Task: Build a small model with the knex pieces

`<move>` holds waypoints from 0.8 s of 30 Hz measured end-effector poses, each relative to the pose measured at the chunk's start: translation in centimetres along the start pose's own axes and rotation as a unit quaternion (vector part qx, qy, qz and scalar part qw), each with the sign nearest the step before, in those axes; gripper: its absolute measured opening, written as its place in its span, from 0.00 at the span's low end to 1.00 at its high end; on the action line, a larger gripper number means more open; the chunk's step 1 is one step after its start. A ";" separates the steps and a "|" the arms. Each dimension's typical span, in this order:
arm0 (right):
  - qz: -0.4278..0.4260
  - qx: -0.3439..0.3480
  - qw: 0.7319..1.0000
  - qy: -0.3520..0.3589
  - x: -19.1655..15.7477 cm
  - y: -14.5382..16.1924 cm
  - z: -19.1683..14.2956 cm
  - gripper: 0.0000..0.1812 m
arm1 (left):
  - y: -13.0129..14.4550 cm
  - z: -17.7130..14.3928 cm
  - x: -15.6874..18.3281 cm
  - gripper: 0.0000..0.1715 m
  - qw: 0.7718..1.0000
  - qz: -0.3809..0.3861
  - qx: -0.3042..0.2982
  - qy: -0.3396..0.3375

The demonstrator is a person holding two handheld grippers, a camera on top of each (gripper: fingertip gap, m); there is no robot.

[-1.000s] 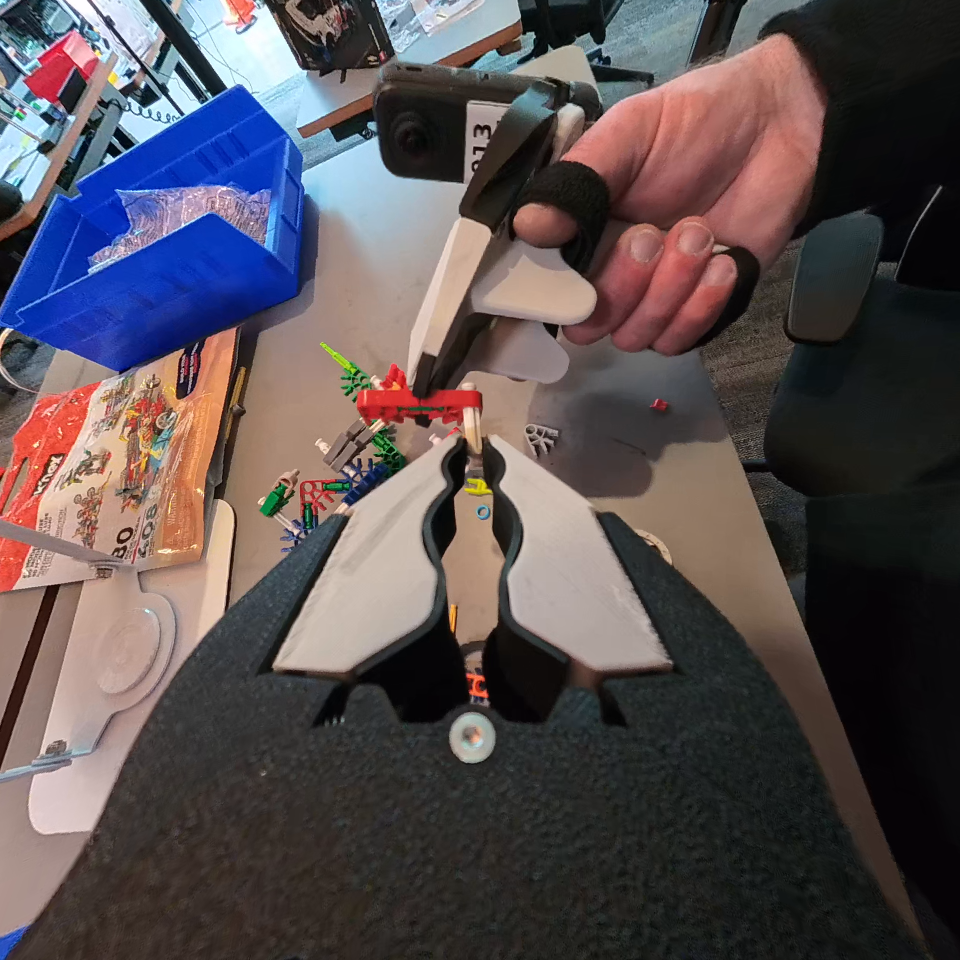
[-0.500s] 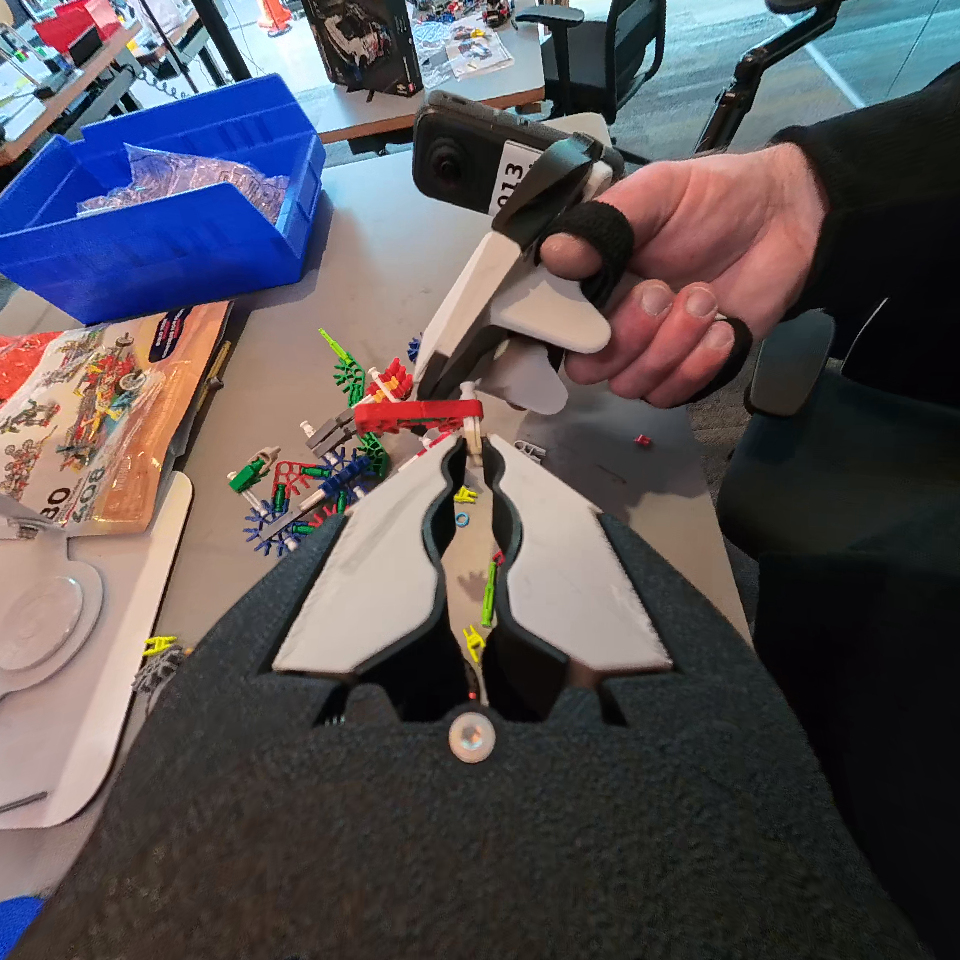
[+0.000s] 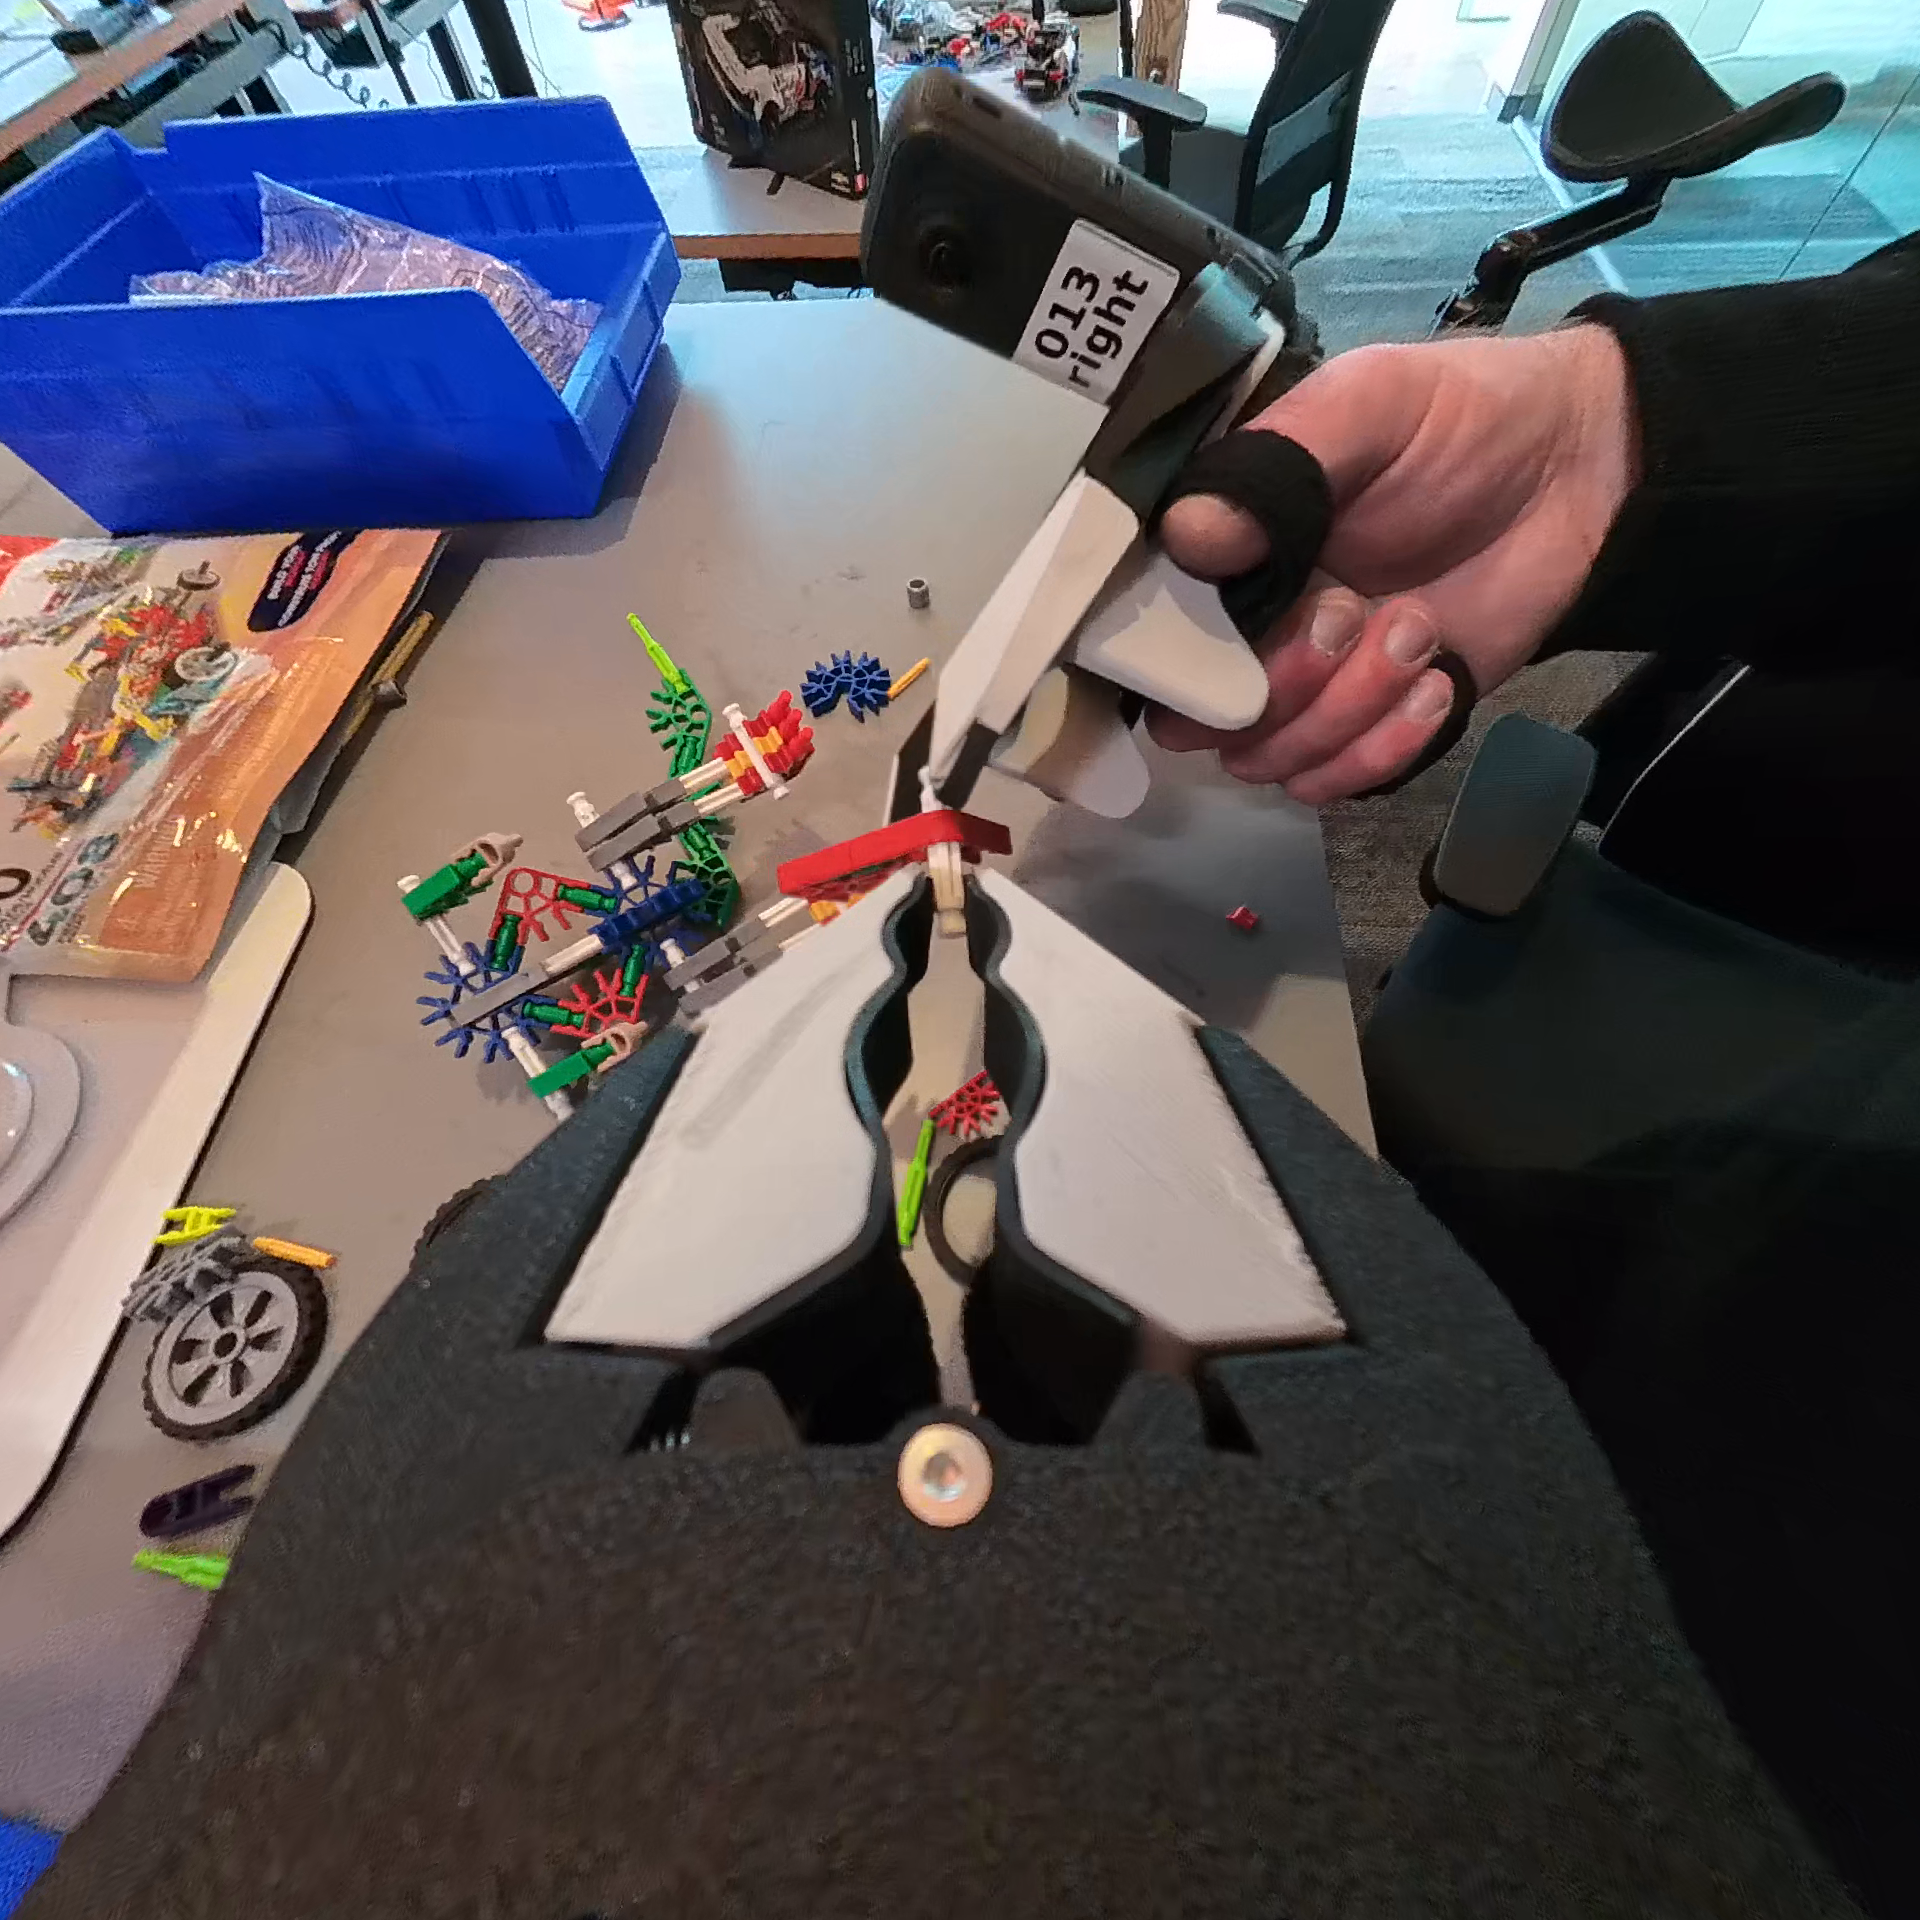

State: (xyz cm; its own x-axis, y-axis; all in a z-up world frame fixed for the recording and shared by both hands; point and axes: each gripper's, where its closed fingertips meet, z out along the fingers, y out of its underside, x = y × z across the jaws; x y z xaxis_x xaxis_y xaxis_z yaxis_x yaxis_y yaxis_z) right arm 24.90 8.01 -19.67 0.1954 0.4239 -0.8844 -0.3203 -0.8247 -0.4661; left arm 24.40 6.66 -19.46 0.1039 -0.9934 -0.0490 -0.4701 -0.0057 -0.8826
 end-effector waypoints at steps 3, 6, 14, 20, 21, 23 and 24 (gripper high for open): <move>-0.006 -0.015 1.000 0.009 0.1 0.3 -0.2 0.16 | 0.1 0.2 0.1 0.02 1.000 -0.014 0.000 0.006; -0.004 -0.014 1.000 -0.007 -0.4 0.1 -0.5 0.16 | 0.1 0.5 0.1 0.02 0.999 -0.036 0.008 0.014; -0.020 -0.026 0.999 0.011 0.0 0.4 -1.1 0.15 | 0.1 1.0 0.7 0.02 0.998 -0.056 0.015 0.031; -0.041 -0.042 0.998 0.022 -0.1 1.4 -0.9 0.07 | 0.3 1.3 1.5 0.02 0.998 -0.043 0.003 0.039; -0.041 -0.041 0.998 0.021 -0.2 1.5 -1.0 0.05 | 0.3 1.3 1.5 0.02 0.998 -0.043 0.003 0.039; -0.041 -0.038 0.998 0.020 -0.3 1.5 -1.0 0.05 | 0.3 1.2 1.6 0.02 0.998 -0.046 0.003 0.039; -0.043 -0.037 0.998 0.021 -0.4 1.5 -1.0 0.05 | 0.3 1.2 1.6 0.02 0.998 -0.045 0.003 0.038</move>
State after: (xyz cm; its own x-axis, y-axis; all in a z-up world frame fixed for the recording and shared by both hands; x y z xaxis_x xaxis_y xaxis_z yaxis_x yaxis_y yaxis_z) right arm 25.27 6.22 -20.03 0.2583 0.4800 -0.8384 -0.2315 -0.8118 -0.5361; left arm 25.51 5.21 -20.34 0.0782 -0.9947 0.0668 -0.4570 -0.0953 -0.8844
